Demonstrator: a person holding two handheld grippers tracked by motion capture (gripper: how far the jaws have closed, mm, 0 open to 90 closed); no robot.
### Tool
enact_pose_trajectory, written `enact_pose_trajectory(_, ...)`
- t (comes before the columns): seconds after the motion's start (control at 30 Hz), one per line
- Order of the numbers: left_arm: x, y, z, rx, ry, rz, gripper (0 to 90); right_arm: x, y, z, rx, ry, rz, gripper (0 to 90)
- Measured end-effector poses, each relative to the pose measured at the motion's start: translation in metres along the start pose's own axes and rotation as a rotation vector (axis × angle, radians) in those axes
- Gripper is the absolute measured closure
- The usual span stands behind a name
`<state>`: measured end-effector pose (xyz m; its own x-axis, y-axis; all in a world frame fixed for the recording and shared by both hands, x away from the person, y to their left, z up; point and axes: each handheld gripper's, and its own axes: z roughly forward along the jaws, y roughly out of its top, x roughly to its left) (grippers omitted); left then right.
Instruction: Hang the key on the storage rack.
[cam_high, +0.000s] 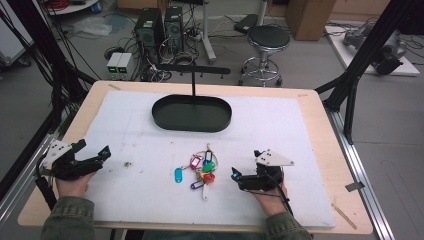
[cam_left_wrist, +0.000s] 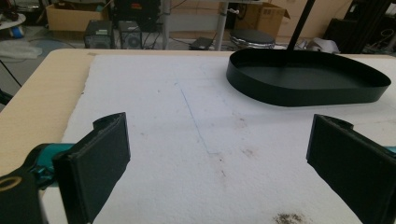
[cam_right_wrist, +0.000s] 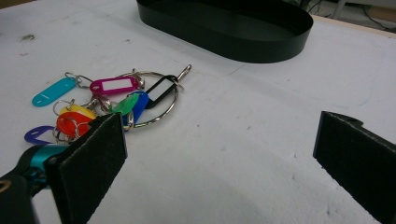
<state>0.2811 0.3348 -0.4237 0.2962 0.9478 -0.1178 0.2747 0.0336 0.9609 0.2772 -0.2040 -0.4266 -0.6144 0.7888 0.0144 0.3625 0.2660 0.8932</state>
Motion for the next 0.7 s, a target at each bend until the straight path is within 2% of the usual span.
enact_pose_trajectory(0.27,0.0,0.0,0.0,0.002,-0.003,0.002,6.6,0.007,0.001,0.006,0.024,0.03,-0.009,1.7)
enact_pose_trajectory(0.7,0.0,0.0,0.0,0.0,-0.003,0.002,6.6,0.023,0.005,0.015,0.063,0.084,-0.055,1.8)
